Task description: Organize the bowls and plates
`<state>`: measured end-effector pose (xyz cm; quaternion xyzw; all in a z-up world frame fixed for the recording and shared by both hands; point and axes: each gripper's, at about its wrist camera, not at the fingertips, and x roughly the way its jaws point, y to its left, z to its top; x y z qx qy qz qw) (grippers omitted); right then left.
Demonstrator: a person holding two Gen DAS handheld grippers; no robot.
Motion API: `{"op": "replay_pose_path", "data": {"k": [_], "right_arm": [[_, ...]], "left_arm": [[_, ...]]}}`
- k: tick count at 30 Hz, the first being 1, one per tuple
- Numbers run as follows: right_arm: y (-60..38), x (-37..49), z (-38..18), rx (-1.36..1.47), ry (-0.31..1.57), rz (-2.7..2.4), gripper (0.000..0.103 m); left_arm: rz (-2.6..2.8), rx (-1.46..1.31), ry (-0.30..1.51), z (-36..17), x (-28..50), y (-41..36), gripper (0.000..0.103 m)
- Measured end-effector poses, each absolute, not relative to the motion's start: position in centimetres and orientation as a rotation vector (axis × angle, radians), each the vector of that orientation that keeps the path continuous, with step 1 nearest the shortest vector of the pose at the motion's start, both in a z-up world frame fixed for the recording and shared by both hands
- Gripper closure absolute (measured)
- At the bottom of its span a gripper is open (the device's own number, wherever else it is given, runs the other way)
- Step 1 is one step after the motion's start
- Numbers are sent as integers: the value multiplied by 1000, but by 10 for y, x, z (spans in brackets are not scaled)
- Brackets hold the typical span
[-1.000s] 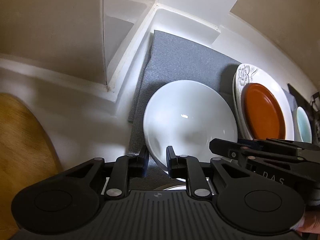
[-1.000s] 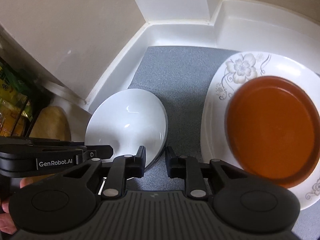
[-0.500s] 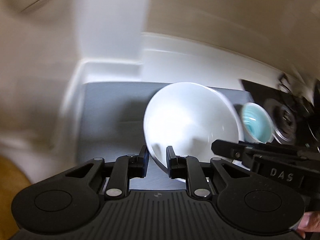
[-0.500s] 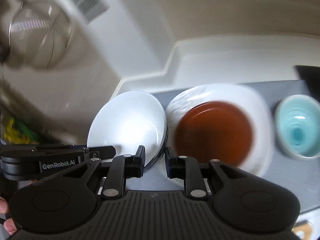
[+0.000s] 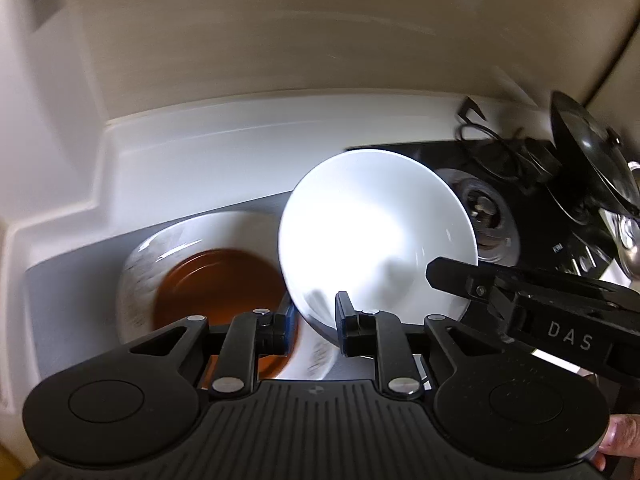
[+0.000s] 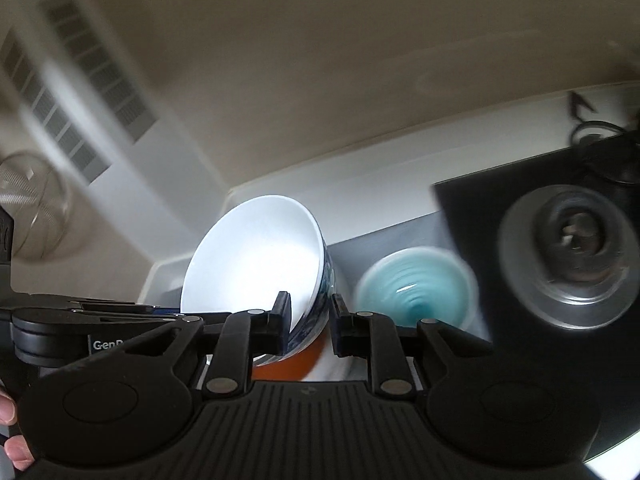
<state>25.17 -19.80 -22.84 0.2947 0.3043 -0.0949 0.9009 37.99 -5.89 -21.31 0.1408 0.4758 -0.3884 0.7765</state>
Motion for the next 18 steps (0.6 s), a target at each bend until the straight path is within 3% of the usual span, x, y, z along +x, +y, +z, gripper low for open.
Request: {"op": "replay_pose_path", "data": {"k": [18], "right_arm": [[-274,258,-312,750,685,-280,86]], "left_arm": [[-791,396,1277,-286,400,-150,81]]}}
